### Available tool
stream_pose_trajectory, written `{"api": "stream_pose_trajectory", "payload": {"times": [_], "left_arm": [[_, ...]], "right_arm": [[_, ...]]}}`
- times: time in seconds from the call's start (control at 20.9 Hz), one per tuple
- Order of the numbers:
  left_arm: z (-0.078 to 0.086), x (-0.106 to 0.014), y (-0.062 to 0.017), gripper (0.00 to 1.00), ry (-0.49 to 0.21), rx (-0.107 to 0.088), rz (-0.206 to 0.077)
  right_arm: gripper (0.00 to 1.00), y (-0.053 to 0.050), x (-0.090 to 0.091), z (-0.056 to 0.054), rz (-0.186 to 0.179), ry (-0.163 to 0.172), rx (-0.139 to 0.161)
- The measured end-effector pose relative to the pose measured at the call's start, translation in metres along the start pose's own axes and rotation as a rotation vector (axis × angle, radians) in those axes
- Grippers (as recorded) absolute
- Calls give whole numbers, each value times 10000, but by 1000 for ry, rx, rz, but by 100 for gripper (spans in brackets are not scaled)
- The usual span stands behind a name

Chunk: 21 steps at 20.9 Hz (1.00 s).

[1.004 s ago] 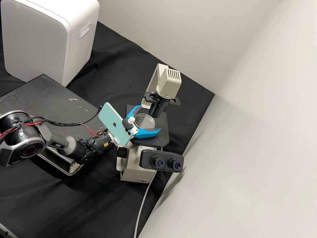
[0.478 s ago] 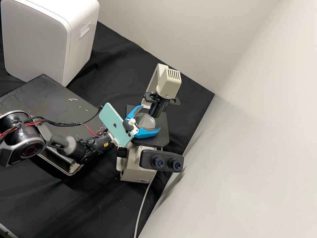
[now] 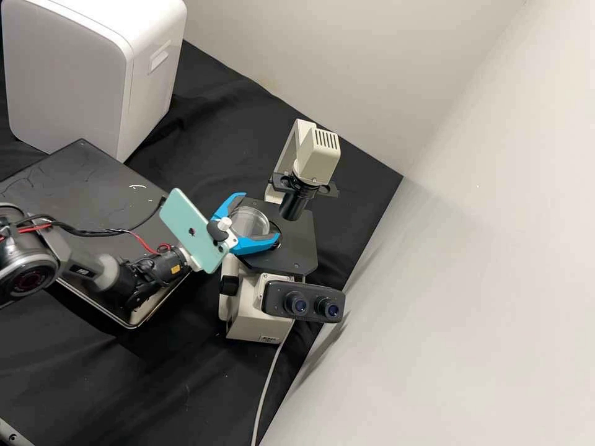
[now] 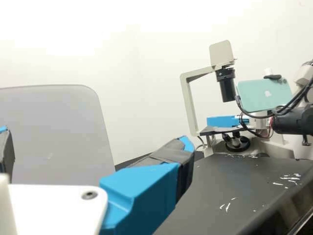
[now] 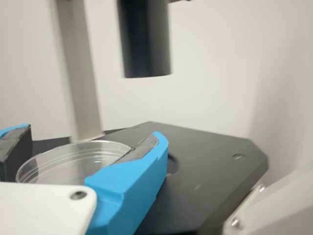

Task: Place the petri dish on the bench

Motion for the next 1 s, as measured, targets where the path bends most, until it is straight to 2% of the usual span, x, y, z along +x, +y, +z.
{"api": "stream_pose_trajectory", "payload": {"times": [0.29,0.43,0.53,0.72,0.86,1.0], "left_arm": [[0,0,0,100,0,0,0],[0,0,0,100,0,0,0],[0,0,0,100,0,0,0],[0,1,-2,100,0,0,-1],[-1,2,-6,100,0,-1,-3],[2,3,-6,100,-2,-2,-3]], "right_arm": [[0,-81,-309,-158,-38,35,22],[0,-126,-451,-251,-51,75,18],[0,-173,-532,-313,-74,97,13],[0,-331,-633,-391,-132,122,13],[0,-447,-672,-462,-174,147,4],[0,-527,-692,-525,-199,173,-28]]}}
